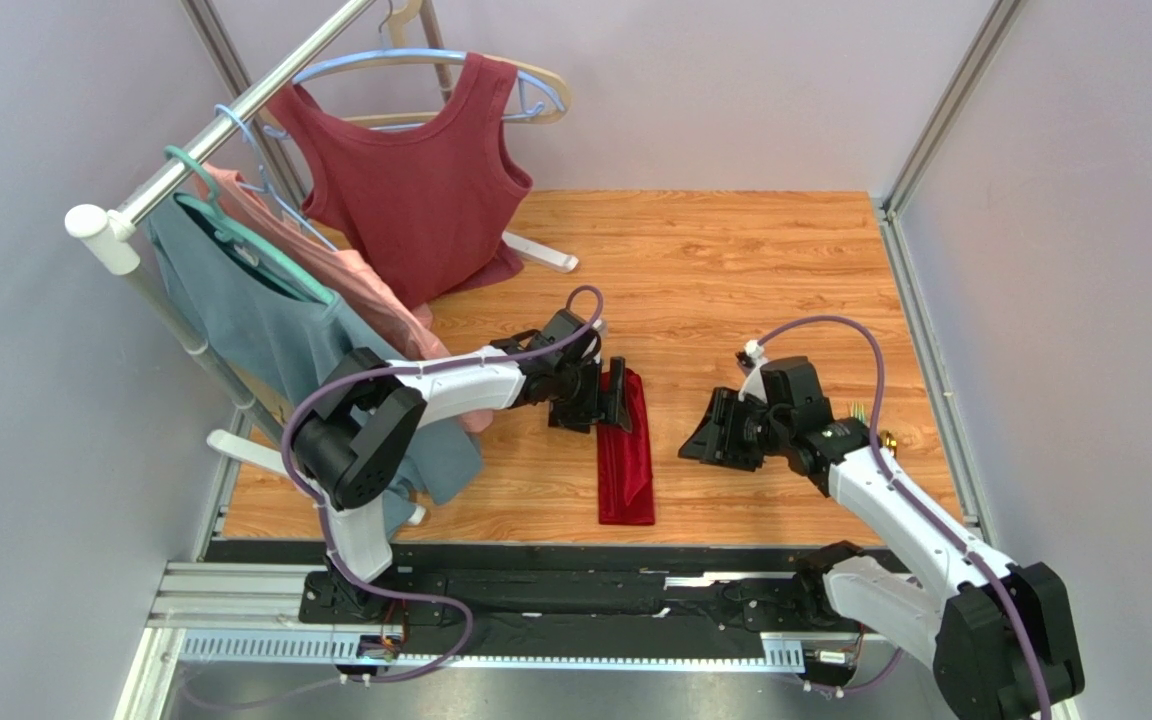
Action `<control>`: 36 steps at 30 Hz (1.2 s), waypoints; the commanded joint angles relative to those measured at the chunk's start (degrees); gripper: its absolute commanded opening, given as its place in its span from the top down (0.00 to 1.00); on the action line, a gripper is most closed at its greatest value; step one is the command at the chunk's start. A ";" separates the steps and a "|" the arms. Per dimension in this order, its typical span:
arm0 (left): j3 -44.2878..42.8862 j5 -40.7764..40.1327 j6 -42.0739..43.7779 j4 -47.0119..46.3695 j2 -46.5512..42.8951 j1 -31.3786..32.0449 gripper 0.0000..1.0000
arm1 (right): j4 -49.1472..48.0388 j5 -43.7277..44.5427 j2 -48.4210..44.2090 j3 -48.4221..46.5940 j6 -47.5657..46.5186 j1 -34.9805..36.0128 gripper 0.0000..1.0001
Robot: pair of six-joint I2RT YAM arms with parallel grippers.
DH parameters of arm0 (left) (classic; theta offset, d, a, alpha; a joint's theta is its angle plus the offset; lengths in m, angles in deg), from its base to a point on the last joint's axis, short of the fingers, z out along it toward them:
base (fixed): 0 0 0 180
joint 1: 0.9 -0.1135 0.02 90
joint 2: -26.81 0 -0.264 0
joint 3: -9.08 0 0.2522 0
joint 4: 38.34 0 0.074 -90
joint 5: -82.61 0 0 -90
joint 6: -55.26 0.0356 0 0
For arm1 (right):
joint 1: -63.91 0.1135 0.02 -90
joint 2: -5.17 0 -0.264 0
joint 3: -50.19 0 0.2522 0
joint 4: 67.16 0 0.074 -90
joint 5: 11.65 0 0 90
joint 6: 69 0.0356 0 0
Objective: Fold the napkin into a case and place the utensils inside
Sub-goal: Pick up the smaller rectangle-folded napkin from the center of the board.
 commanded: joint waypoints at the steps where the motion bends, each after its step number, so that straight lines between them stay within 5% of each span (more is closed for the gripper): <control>1: 1.98 0.32 -1.61 -2.15 2.16 0.20 0.23 | 0.26 -3.67 -2.10 0.70 -2.02 -0.30 0.54; 15: 2.78 -0.37 -3.55 -2.43 5.95 0.90 0.53 | -2.64 -6.92 -3.68 3.08 -1.23 -0.30 0.55; 23: -0.30 0.23 -3.11 -1.27 8.14 1.25 0.57 | -2.11 -7.10 -5.53 3.61 -0.70 -0.21 0.55; 30: -0.91 -1.51 -1.45 -0.93 8.67 1.43 0.97 | -1.50 -7.62 -5.71 3.61 -0.53 -0.30 0.55; 36: -3.46 -7.83 4.26 4.78 3.24 2.13 1.00 | -1.32 -6.92 -5.54 3.34 0.09 -0.30 0.55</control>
